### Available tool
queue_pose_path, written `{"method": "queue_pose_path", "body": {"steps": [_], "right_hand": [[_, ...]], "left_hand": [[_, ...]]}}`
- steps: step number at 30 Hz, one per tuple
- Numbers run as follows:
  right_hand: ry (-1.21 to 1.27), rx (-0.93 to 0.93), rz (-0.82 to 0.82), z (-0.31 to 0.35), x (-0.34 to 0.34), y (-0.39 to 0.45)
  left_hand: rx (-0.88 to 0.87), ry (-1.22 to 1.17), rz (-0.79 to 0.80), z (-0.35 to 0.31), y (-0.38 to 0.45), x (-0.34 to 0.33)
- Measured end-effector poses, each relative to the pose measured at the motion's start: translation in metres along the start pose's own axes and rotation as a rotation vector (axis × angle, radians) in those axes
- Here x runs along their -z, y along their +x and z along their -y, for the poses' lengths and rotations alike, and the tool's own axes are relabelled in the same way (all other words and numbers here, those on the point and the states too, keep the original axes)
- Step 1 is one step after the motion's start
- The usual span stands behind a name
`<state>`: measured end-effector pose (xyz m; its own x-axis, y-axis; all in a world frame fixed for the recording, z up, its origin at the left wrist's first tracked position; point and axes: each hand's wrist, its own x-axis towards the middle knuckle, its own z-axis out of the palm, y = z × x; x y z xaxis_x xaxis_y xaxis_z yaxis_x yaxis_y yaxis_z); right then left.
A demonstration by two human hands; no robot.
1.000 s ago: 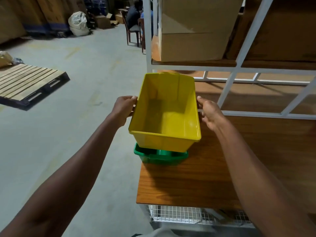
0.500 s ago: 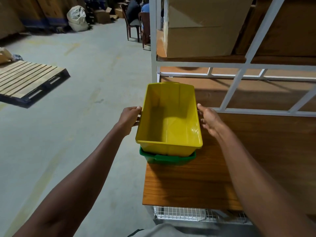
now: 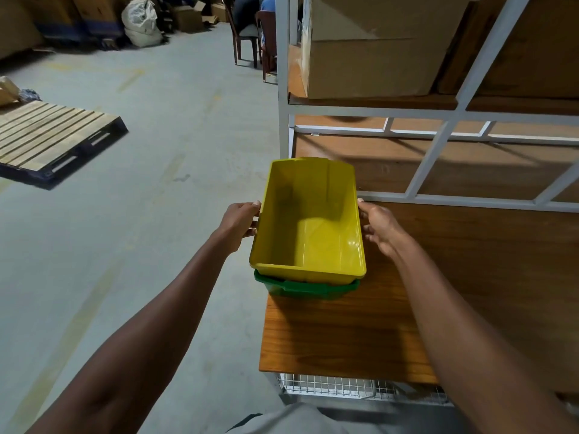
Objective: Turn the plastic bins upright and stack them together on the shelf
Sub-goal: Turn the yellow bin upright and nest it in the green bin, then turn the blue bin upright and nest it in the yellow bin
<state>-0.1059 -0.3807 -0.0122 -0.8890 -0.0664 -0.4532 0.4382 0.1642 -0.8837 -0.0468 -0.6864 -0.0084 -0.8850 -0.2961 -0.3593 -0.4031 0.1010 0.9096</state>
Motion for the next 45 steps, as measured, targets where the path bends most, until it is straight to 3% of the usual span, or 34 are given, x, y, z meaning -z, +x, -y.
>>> {"method": "queue_pose_path", "body": {"steps": [8,20,23,28,35,45], "right_hand": [[-0.108,0.016,-0.050,-0.008,0.004,-0.010],[-0.070,0.159,-0.252,-0.030,0.032,-0.075],[-0.041,0.170,-0.297,-0.044,0.043,-0.103],[0.009,0.181,-0.372,-0.085,0.075,-0.158],[0.096,0.120,-0.536,-0.158,0.158,-0.223],[0.196,-0.001,-0.740,-0.234,0.320,-0.288]], "left_hand": [[-0.031,0.065,-0.010,0.013,0.000,0.006],[-0.405,0.144,-0.180,-0.001,-0.060,-0.020],[-0.482,0.134,-0.092,-0.009,-0.087,-0.047],[-0.549,0.068,0.185,-0.018,-0.132,-0.110],[-0.361,-0.030,0.468,0.009,-0.177,-0.221],[-0.141,-0.063,0.594,0.038,-0.229,-0.408]]}}
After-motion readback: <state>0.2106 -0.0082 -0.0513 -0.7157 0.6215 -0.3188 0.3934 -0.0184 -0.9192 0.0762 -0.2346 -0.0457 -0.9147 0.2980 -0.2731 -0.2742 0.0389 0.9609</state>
